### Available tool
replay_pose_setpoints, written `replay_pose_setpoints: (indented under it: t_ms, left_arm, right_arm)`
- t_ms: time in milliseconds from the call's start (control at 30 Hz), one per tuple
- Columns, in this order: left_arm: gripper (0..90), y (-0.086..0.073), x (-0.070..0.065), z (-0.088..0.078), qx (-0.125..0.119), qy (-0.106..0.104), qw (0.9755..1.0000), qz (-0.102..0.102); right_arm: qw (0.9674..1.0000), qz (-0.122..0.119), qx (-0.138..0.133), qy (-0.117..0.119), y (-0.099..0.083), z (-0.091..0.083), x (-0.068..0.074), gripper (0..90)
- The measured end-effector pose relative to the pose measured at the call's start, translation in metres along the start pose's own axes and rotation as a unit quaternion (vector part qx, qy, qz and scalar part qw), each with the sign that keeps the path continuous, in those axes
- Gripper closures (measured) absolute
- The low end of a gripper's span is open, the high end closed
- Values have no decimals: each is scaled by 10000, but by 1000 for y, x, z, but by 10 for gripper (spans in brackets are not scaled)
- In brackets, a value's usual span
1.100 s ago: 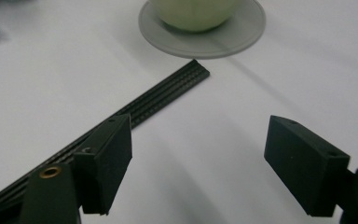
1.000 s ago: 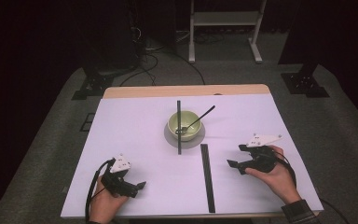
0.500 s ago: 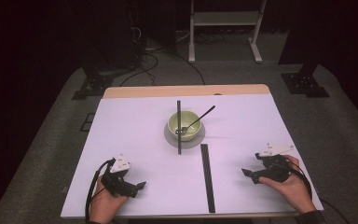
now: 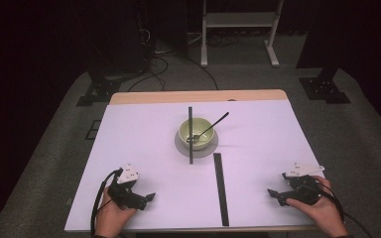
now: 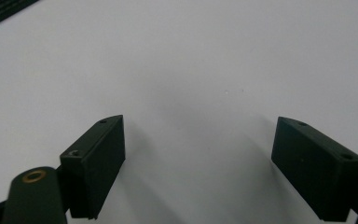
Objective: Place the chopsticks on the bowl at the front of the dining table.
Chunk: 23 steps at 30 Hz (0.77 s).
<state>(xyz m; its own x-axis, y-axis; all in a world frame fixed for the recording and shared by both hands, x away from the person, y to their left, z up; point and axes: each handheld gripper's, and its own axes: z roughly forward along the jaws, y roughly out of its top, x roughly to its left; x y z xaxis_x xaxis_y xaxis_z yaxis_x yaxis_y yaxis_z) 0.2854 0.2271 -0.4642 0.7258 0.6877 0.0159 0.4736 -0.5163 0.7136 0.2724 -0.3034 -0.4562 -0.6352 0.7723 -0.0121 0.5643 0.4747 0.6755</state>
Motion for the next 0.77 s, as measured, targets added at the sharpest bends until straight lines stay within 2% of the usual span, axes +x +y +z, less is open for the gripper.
replay_pose_setpoints:
  t_ms: [200, 367, 767]
  left_arm:
    - [0, 0, 0, 0, 0, 0, 10000, 1]
    - [0, 0, 0, 0, -1, -2, 10000, -1]
    - [0, 0, 0, 0, -1, 1, 10000, 0]
  right_arm:
    - [9999, 50, -139, 42, -10, -3, -1, 155]
    - [9993, 59, -378, 39, -17, -3, -1, 154]
    - [9992, 67, -394, 41, -17, -3, -1, 153]
